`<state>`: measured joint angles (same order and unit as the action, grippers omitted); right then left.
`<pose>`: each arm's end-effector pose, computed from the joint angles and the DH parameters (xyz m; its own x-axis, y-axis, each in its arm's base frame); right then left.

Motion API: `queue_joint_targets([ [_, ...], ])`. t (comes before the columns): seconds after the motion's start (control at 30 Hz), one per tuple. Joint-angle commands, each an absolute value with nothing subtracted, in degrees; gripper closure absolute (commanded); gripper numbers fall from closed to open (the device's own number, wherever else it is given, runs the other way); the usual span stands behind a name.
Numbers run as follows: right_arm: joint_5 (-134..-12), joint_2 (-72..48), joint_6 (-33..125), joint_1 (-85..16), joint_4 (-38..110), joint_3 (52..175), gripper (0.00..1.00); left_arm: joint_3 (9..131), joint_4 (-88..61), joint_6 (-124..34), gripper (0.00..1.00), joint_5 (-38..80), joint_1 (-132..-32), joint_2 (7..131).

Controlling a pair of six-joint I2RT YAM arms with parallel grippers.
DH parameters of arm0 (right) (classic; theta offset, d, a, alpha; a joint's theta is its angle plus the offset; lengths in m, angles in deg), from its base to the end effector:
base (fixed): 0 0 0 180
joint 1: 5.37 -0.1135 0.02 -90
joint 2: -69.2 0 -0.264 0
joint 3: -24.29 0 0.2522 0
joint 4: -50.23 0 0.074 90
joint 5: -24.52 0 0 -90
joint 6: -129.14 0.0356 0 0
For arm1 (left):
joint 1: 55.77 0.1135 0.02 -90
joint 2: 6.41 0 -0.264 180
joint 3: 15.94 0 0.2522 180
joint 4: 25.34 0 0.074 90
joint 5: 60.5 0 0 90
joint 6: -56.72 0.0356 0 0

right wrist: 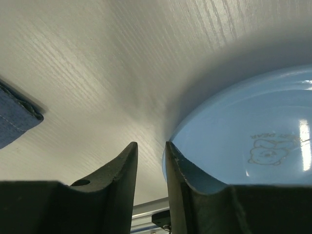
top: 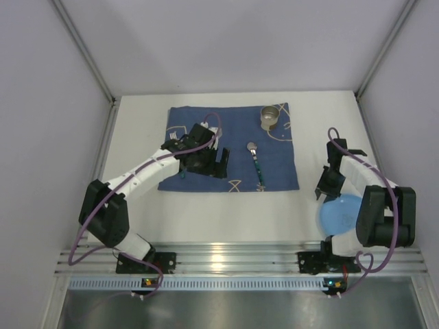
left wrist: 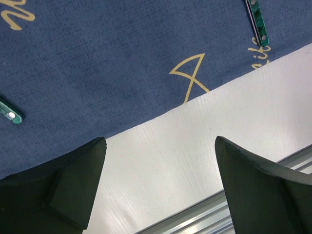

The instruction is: Set the dinner table for one person

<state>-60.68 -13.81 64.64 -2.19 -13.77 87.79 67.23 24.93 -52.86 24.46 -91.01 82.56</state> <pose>0.2374 -0.0162 0.1825 -0.8676 0.4779 -0.1378 0.4855 0.8738 -0.0264 0.2655 -0.1914 0.2611 -0.8445 0.1879 -0.5015 0.3522 0.9003 -0.2557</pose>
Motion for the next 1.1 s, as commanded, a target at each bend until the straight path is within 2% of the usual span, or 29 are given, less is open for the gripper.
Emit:
queue_joint_targets([
  [0.0,-60.65,-13.51,63.66,-1.41,-11.96,87.8,0.69,64.71,23.31,-54.64,0.02,25.45,-90.83,77.97],
  [0.03,-60.47,-13.16,63.4,-1.41,-12.22,87.88,0.64,64.36,23.31,-54.73,0.02,25.54,-90.83,77.18],
  [0.13,-59.94,-12.72,63.05,-1.33,-12.31,87.8,0.62,63.74,23.66,-54.82,0.02,26.07,-90.92,76.56],
  [0.43,-60.03,-6.4,63.31,-1.06,-16.78,92.01,0.59,64.35,23.4,-55.61,0.02,25.81,-90.92,76.73],
  [0.7,-58.72,-2.26,64.63,-0.98,-18.64,89.29,0.57,63.82,22.96,-55.17,0.02,25.01,-90.92,77.0],
  [0.83,-60.03,-4.01,66.12,0.16,-18.73,88.42,0.52,64.0,23.05,-54.55,0.02,24.84,-90.92,77.61],
  [1.07,-62.67,-9.2,68.23,2.36,-17.23,86.83,0.52,63.48,22.96,-54.38,0.02,25.28,-90.92,77.09],
])
